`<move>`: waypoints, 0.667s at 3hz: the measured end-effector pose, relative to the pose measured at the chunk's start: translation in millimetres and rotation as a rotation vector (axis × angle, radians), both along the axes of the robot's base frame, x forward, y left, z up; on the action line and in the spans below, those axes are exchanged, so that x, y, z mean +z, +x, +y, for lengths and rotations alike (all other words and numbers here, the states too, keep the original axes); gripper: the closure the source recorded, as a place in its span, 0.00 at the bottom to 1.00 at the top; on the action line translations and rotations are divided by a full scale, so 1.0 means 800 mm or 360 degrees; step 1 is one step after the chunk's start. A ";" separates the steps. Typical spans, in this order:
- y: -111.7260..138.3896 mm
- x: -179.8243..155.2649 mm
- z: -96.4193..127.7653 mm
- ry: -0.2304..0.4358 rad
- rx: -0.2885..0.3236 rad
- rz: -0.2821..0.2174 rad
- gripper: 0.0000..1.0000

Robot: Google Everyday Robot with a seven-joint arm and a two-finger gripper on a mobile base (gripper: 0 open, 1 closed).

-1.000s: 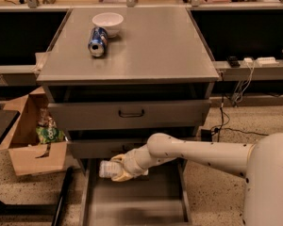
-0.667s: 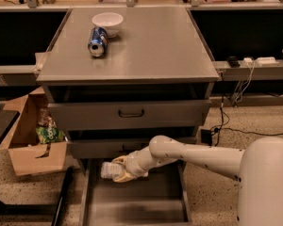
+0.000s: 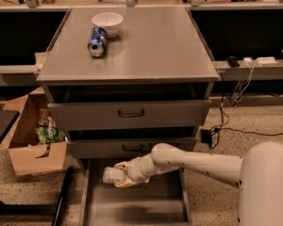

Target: Place blue plastic bottle into bottom drawer

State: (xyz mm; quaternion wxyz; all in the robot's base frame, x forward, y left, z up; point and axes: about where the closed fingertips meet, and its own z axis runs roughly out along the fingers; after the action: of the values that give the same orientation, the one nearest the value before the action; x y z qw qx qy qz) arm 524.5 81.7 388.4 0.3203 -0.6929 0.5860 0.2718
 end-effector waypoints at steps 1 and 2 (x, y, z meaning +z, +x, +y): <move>-0.022 -0.054 -0.017 0.0071 -0.0070 0.0036 1.00; -0.035 -0.115 -0.046 0.0099 -0.0178 0.0137 1.00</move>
Offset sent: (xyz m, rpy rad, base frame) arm -0.0367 -0.0569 -0.1267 0.0779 0.1281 -0.1631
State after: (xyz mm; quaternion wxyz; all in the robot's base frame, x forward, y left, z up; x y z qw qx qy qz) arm 496.1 44.6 296.2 0.3307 -0.6365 0.6283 0.3012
